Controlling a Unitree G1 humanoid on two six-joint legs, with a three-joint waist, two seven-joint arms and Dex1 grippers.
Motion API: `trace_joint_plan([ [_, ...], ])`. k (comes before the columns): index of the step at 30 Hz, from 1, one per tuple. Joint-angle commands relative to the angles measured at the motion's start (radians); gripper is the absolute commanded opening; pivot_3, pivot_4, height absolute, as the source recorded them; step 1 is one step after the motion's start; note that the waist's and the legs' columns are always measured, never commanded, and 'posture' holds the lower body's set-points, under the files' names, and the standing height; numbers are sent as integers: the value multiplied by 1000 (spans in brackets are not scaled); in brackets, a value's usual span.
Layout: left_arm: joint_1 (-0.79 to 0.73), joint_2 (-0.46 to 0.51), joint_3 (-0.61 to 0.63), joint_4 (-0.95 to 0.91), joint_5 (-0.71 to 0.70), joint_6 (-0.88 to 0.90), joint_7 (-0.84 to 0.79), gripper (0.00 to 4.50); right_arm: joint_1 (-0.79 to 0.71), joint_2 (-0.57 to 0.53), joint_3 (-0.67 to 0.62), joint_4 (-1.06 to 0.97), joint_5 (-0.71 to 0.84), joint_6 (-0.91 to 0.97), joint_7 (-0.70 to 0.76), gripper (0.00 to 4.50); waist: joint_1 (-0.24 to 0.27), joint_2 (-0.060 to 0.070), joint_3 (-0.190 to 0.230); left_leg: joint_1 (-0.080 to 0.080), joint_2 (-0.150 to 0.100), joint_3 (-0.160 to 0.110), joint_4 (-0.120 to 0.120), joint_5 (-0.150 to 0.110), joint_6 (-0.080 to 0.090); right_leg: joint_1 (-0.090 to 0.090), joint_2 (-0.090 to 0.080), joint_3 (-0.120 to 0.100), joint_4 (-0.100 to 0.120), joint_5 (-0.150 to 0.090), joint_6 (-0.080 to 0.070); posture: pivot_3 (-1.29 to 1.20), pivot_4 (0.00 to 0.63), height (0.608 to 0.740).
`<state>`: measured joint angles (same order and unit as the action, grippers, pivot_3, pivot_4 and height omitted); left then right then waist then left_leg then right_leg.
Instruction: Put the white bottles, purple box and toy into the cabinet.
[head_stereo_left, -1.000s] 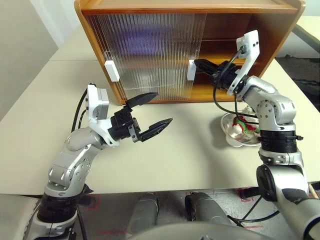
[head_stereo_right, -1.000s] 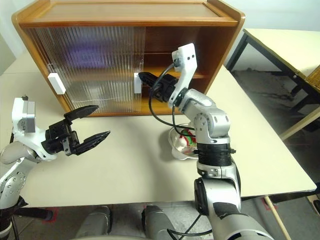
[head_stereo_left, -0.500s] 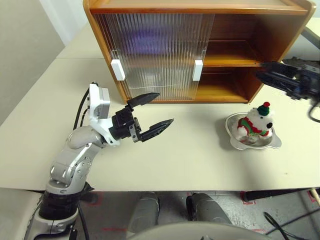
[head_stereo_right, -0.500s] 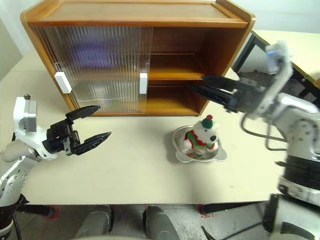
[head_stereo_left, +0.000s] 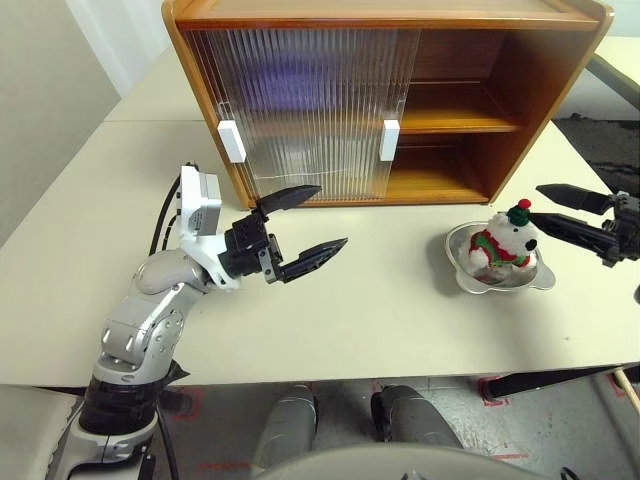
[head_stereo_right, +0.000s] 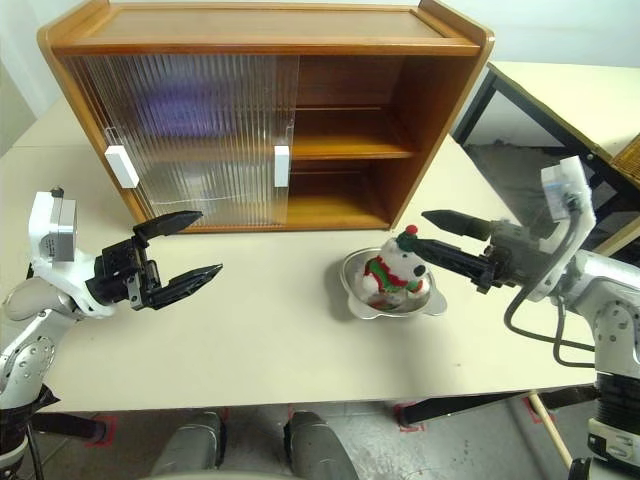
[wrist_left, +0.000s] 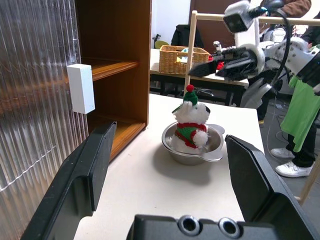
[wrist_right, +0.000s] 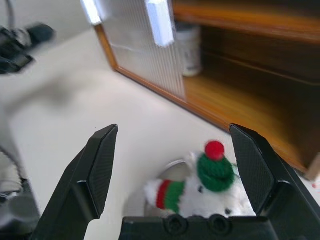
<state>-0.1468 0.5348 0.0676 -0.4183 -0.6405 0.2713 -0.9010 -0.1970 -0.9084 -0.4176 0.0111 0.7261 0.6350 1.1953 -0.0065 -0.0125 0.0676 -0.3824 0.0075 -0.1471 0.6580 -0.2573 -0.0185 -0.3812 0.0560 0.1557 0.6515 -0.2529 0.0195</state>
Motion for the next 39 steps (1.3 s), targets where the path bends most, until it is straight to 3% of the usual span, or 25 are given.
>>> trace_joint_plan([
  [1, -6, 4, -18, 9, -6, 11, -20, 4500, 7, 13, 18, -4, -15, -8, -22, 4471, 0, 0, 1, 0, 0, 0, 0, 0, 0, 0, -1, 0, 0, 1, -1, -41, 97, 740],
  [8, 11, 23, -49, -29, -56, 51, -95, 4500, -5, 39, 49, 15, -47, 4, -94, 4471, 0, 2, 2, -1, 1, -2, 0, -3, -1, 0, -1, 1, 0, 2, -6, -42, 96, 740],
  [23, -2, 19, -28, 5, 17, 19, -12, 4500, -18, 33, 97, 27, -94, 34, -145, 4471, 0, 3, 3, -1, 0, -2, 0, -3, -1, 0, -1, 1, 0, 0, -2, -36, 95, 740],
  [26, -25, -6, -8, 28, 23, 11, 35, 4500, -25, 37, 101, 29, -94, 37, -148, 3876, 1, 3, 3, -1, 0, -2, 0, -3, -1, 0, 0, 0, 0, 0, -2, -33, 94, 740],
  [36, -40, -7, -3, 35, 40, -4, 48, 4500, -36, 17, 99, 38, -95, 45, -132, 111, 1, 3, 3, -1, -1, -1, 1, -3, 0, 1, 0, 0, 0, 0, -3, -37, 94, 740],
  [39, -44, -4, -2, 37, 40, -5, 48, 4500, -37, 14, 97, 43, -96, 45, -129, 51, 1, 3, 3, 0, -1, -1, 1, -3, 0, 1, 0, 0, 0, 0, -2, -38, 90, 740],
])
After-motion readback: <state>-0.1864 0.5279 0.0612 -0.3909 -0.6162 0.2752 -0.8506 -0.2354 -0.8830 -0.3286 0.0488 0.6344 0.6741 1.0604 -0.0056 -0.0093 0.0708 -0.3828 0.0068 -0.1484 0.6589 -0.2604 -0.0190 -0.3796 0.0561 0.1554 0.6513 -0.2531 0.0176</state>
